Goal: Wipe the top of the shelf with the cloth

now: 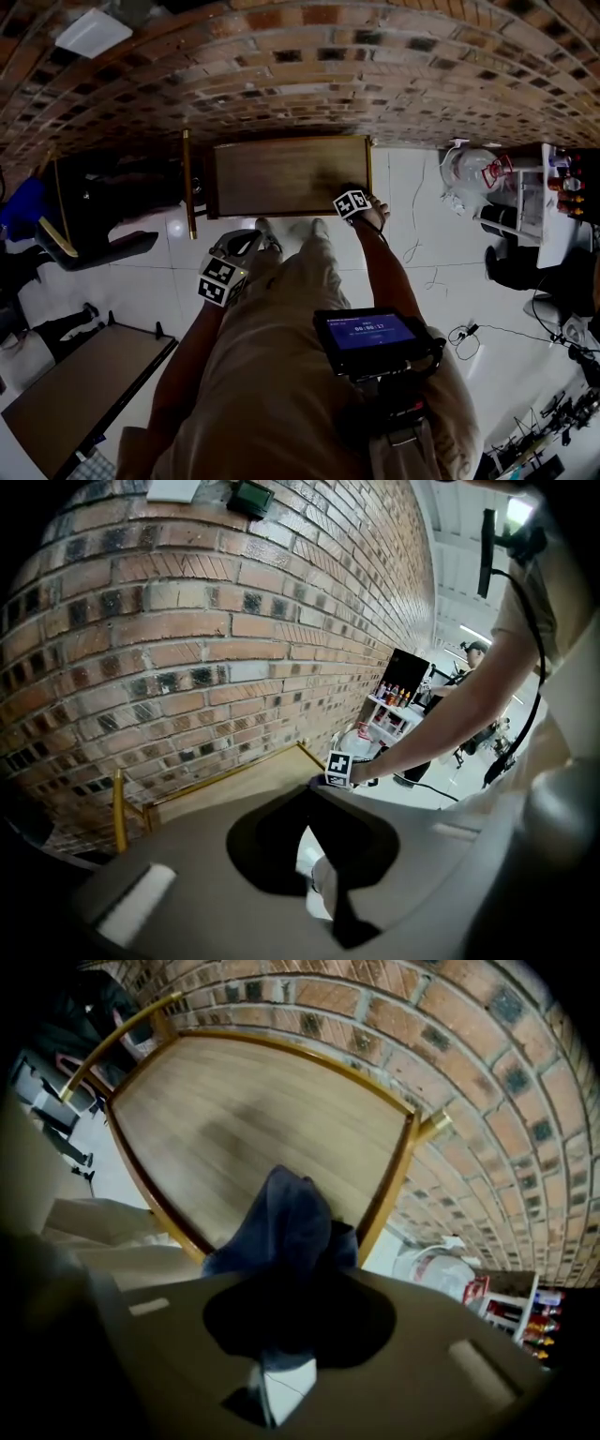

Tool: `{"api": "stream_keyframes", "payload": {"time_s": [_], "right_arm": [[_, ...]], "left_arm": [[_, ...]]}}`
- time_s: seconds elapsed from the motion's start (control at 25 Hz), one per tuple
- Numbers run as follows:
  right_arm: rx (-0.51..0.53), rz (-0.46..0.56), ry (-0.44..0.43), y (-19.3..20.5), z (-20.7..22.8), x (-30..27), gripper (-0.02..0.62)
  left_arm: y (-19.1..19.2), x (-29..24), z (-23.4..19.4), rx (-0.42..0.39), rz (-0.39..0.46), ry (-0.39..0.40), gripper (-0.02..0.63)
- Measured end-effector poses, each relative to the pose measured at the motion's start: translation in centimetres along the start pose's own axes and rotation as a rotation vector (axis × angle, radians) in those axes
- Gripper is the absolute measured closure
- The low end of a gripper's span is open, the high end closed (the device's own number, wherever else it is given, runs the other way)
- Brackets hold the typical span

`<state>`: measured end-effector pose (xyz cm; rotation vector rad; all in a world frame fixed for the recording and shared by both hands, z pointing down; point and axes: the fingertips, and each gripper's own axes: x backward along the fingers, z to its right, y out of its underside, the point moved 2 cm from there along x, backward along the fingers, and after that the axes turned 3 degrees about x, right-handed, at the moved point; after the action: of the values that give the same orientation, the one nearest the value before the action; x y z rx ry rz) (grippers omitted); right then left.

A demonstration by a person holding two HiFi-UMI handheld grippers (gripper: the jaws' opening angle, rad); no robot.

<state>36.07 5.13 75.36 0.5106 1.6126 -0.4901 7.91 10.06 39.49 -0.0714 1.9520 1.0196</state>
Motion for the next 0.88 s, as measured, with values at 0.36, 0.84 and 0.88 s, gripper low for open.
{"api": "stream_keyframes", "payload": {"time_s": [0.36, 0.84, 0.88], "right_arm": [[-0.112, 0.181, -0.086, -0.4, -1.3, 3.5, 0.52], [-0.087, 0.29, -0.226, 2.9, -10.1, 7.6, 0.52], [-0.059, 0.29, -0.228, 2.7, -11.2, 7.9, 0.52]], "left_arm": [[1.0, 1.3, 0.7, 0.052, -0.001, -0.043, 0.603], [8.6, 2.7, -0.7, 0.164, 0.017, -0.099, 0.603], [9.4, 3.0, -1.0, 0.169, 0.022, -0.1, 0.603]]}}
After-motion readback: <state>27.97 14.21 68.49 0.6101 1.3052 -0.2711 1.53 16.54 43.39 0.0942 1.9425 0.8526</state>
